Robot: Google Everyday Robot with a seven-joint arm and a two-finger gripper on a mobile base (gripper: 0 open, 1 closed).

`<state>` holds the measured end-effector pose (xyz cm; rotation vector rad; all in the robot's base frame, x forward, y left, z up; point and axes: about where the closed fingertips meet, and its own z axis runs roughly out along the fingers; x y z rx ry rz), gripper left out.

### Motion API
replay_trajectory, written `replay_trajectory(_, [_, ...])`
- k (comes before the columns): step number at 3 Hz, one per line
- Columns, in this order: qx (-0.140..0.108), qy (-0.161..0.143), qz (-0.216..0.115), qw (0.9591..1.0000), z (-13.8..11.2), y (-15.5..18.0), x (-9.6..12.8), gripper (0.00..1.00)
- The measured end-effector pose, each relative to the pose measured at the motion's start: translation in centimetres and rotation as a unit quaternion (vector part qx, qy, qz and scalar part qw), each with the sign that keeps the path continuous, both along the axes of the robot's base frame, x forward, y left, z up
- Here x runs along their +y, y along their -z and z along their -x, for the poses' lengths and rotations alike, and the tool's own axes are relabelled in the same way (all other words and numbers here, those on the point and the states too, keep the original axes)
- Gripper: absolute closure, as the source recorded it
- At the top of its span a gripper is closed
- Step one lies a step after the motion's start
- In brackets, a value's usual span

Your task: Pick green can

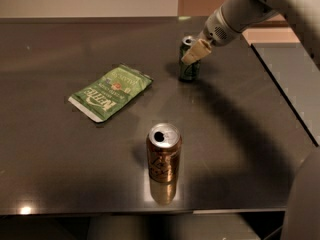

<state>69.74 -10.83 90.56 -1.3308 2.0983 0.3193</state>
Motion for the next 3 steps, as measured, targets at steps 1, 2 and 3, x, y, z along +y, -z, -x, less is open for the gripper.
replay_trajectory(1, [-0.010, -0.020, 0.003, 0.9998, 1.2, -1.8, 0.4, 0.86])
replay_trajectory(2, [-0.015, -0.044, 0.013, 0.9988, 3.8, -4.4, 0.7, 1.00])
replay_trajectory(3, [-0.019, -0.058, 0.022, 0.9979, 6.5, -6.6, 0.7, 1.00])
